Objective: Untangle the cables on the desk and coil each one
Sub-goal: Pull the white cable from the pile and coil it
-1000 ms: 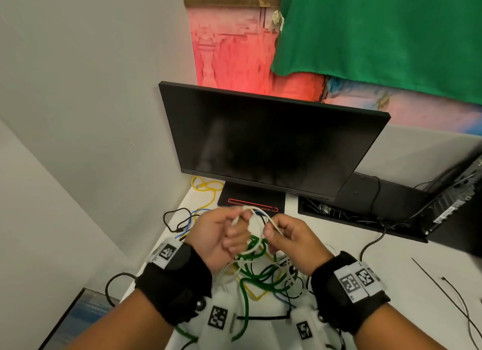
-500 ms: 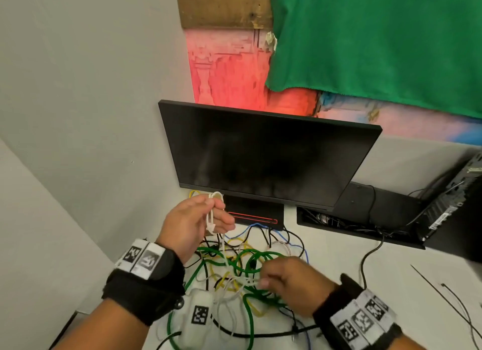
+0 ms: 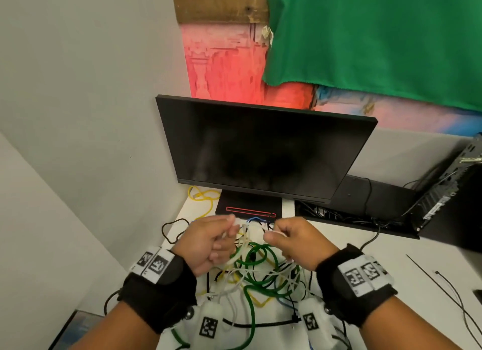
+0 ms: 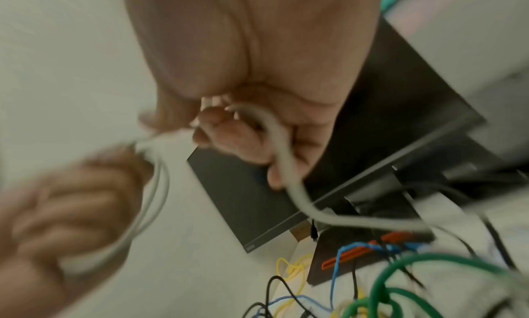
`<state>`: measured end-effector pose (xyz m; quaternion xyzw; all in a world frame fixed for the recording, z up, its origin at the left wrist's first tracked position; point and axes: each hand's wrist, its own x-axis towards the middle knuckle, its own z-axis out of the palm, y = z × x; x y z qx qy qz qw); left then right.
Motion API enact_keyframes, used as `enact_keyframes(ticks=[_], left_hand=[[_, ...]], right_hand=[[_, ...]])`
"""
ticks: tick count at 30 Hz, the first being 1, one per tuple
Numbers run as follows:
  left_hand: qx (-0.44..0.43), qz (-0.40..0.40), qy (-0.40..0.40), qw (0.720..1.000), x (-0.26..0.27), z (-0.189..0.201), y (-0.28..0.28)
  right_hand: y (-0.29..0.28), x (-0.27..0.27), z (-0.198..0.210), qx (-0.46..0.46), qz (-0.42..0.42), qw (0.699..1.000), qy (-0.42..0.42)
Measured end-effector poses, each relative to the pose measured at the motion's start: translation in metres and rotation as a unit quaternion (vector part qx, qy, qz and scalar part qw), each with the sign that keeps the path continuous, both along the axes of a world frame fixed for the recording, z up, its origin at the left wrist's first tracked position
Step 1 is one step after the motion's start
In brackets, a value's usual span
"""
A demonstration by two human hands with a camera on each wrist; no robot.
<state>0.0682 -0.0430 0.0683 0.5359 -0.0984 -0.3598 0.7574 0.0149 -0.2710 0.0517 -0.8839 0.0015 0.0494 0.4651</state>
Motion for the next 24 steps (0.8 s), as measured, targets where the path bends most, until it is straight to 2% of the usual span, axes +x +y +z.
enact_keyframes(ticks=[2,4,5,7,9,11,15,17,20,22,24], left_hand=[[-0.001,0.009,0.017,1.000,0.008,0.000,0.011],[0.033,-0.026,0.016,0.999,0.008,-0.002,0.018],[0.052,-0.054,0.017,0.997,0.007,-0.003,0.019],[0.077,-0.105,0.016,0.991,0.002,-0.003,0.016],[0.074,-0.134,0.008,0.988,0.001,-0.001,0.014],[0.039,-0.125,0.018,0.991,0.004,0.005,0.016],[-0.066,-0.065,0.051,0.994,0.010,0.013,0.022],[-0.108,-0.049,0.051,0.992,0.008,0.013,0.021],[-0.119,-0.015,0.035,0.992,0.001,0.012,0.011],[-0.121,0.029,0.020,0.992,-0.002,0.015,-0.001],[-0.132,0.080,-0.005,0.988,-0.001,0.017,-0.013]], right_hand=[[-0.021,-0.007,-0.006,0.081,0.043,0.993,0.073],[-0.042,-0.012,-0.005,0.151,0.037,0.985,0.080],[-0.051,-0.012,-0.003,0.144,0.017,0.988,0.057],[-0.062,-0.007,0.002,0.068,-0.033,0.997,-0.015],[-0.072,0.000,0.007,0.015,-0.092,0.991,-0.097],[-0.080,0.003,0.011,0.026,-0.126,0.982,-0.139],[-0.089,0.000,0.008,0.047,-0.121,0.983,-0.133],[-0.085,-0.001,0.002,0.008,-0.156,0.978,-0.142],[-0.059,-0.001,-0.005,-0.091,-0.216,0.961,-0.146],[-0.032,-0.003,-0.014,-0.176,-0.155,0.970,-0.063],[-0.002,-0.010,-0.023,-0.248,-0.011,0.969,0.005]])
